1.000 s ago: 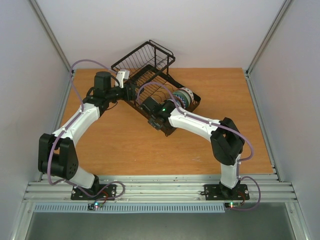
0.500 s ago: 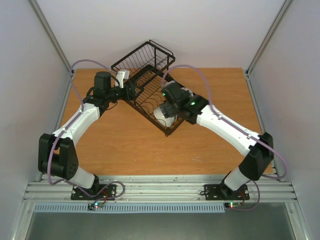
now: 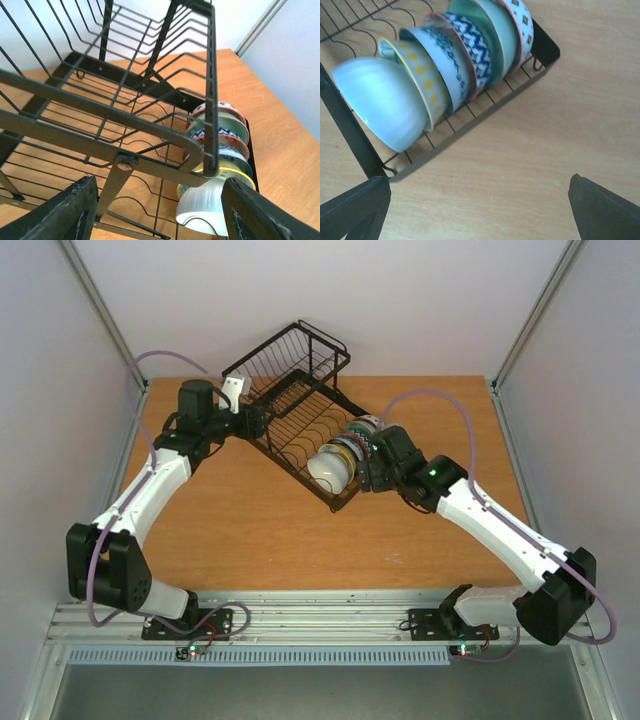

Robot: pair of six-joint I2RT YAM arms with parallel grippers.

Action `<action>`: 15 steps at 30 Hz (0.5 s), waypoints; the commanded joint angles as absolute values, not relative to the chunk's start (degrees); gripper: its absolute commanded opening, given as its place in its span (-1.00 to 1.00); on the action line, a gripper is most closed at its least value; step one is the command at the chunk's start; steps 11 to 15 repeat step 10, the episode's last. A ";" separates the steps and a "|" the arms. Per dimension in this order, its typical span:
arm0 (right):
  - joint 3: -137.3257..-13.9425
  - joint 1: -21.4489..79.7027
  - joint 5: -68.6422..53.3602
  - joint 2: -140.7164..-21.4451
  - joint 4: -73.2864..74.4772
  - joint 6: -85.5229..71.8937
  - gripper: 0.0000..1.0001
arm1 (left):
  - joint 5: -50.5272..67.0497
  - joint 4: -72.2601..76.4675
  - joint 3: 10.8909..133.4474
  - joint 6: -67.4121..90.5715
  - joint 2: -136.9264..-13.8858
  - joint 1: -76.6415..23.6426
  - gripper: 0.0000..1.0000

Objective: Load the bowls into the dish rack

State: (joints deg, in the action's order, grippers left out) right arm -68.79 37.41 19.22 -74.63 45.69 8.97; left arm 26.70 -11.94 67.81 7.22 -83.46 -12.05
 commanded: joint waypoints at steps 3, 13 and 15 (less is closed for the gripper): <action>-63.48 37.53 20.34 -68.21 44.18 3.17 0.97 | 23.24 -12.69 71.54 2.54 -80.58 -11.69 0.38; -59.84 37.53 19.56 -64.32 45.13 0.11 0.97 | 25.27 -17.81 69.95 0.13 -77.86 -8.72 0.39; -59.84 37.53 19.56 -64.32 45.13 0.11 0.97 | 25.27 -17.81 69.95 0.13 -77.86 -8.72 0.39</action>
